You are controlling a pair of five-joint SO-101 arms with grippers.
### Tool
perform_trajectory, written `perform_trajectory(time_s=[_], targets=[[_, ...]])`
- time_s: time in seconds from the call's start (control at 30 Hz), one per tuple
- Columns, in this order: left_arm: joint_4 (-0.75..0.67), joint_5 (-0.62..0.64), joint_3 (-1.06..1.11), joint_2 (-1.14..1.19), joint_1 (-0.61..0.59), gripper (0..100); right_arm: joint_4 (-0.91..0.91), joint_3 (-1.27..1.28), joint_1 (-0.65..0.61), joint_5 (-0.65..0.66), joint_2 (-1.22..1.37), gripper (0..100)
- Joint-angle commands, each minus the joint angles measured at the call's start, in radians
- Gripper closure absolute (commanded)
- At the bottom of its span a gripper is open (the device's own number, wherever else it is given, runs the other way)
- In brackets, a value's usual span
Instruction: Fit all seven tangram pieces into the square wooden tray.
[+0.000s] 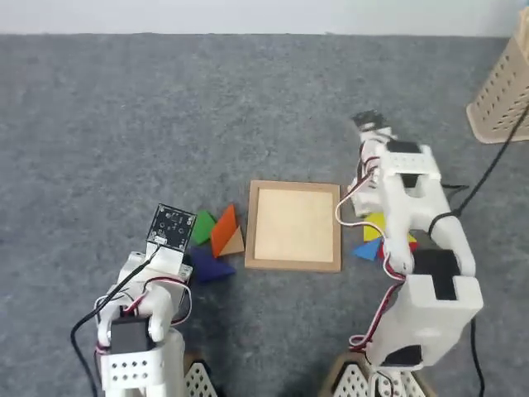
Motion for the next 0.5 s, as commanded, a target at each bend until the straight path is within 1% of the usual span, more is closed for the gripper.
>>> perform_trajectory(time_s=[0.0,0.1,0.2,0.27,0.33,0.47], targets=[[0.005,-0.002,-0.005,-0.018,0.003,85,0.120,-0.098,0.028,0.021,-0.079,83.0],[0.005,-0.002,-0.005,-0.018,0.003,85,0.137,-0.040,0.033,0.091,-0.196,75.9],[0.005,-0.002,-0.005,-0.018,0.003,85,0.131,0.083,0.025,0.204,-0.314,70.4],[0.005,-0.002,-0.005,-0.018,0.003,85,0.110,0.170,0.013,0.293,-0.360,69.7],[0.005,-0.002,-0.005,-0.018,0.003,85,0.068,0.238,-0.002,0.354,-0.364,69.7],[0.005,-0.002,-0.005,-0.018,0.003,85,-0.002,0.273,-0.013,0.365,-0.285,69.7]])
